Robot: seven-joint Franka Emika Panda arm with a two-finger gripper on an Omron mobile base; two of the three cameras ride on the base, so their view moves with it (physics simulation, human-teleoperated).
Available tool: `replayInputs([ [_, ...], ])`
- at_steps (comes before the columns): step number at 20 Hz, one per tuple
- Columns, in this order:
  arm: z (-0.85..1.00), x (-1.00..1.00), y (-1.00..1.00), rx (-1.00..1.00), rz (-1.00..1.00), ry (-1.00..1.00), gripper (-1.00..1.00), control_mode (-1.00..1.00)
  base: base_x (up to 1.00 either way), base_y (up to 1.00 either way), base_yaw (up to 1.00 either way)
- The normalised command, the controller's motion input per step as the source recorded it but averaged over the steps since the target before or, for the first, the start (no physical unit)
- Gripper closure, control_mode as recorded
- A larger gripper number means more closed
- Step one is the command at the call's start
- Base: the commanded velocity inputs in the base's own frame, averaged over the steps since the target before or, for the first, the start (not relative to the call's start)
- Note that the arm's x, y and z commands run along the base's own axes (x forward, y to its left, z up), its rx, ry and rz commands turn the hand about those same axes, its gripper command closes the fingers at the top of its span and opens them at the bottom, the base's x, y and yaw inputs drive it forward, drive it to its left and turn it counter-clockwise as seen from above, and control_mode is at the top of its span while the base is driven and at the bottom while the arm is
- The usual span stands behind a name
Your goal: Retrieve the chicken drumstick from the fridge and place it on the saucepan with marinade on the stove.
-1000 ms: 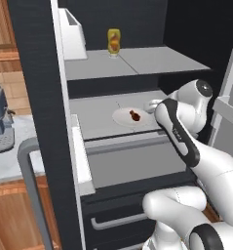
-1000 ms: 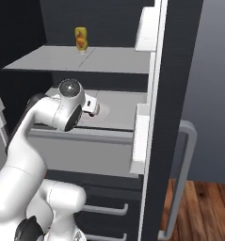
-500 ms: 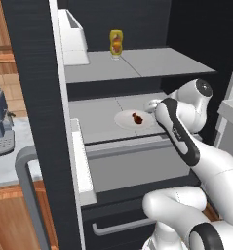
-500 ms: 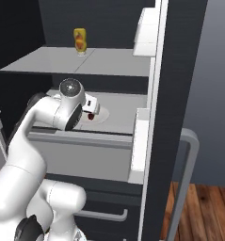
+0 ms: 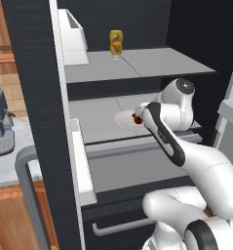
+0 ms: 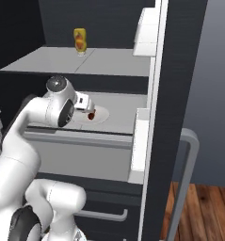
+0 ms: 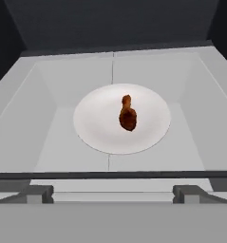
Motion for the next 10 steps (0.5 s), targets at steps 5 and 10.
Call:
replayInputs([
  [5, -0.04, 0.06, 0.13, -0.14, -0.02, 0.12, -1.0, -1.0, 0.0, 0.0, 0.0],
  [10, 0.0, 0.02, -0.01, 0.0, 0.0, 0.01, -1.0, -1.0, 0.0, 0.0, 0.0],
])
